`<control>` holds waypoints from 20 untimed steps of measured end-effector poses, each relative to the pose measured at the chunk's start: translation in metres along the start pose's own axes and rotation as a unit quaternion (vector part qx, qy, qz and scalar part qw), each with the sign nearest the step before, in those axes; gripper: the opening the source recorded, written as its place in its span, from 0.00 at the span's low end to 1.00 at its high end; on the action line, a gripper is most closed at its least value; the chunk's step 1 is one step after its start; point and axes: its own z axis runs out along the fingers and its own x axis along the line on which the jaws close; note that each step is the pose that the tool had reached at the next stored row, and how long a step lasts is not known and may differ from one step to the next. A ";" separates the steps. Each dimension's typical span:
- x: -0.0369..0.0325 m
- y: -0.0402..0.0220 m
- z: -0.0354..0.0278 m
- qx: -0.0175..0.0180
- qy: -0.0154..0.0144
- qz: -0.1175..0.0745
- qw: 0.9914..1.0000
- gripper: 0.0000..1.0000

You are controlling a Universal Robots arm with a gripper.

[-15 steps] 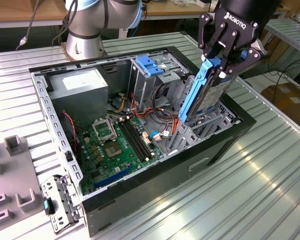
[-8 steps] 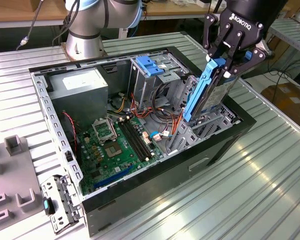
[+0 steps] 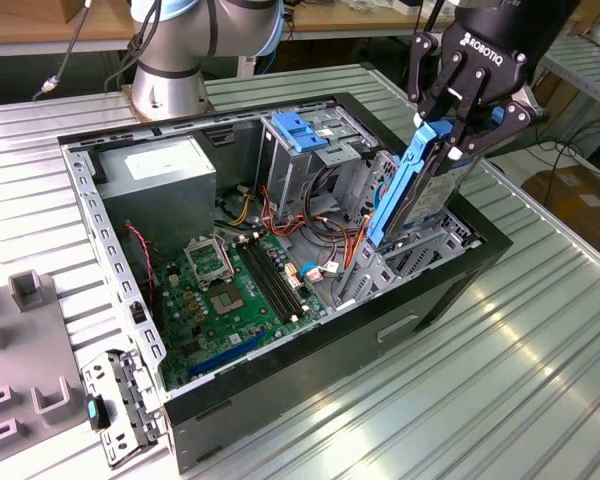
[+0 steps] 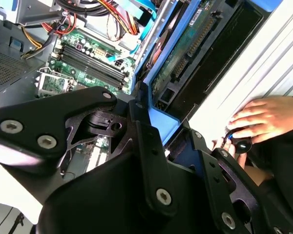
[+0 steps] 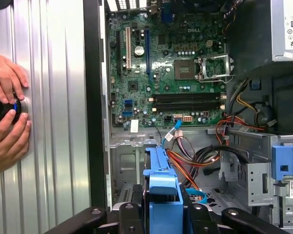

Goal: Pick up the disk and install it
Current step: 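Insert the disk into the insertion slot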

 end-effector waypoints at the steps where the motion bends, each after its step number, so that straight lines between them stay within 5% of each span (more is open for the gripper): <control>1: 0.0005 0.0000 0.0002 0.000 0.000 0.000 1.000 0.37; 20: 0.0027 -0.0001 0.0081 0.000 0.000 0.000 1.000 0.37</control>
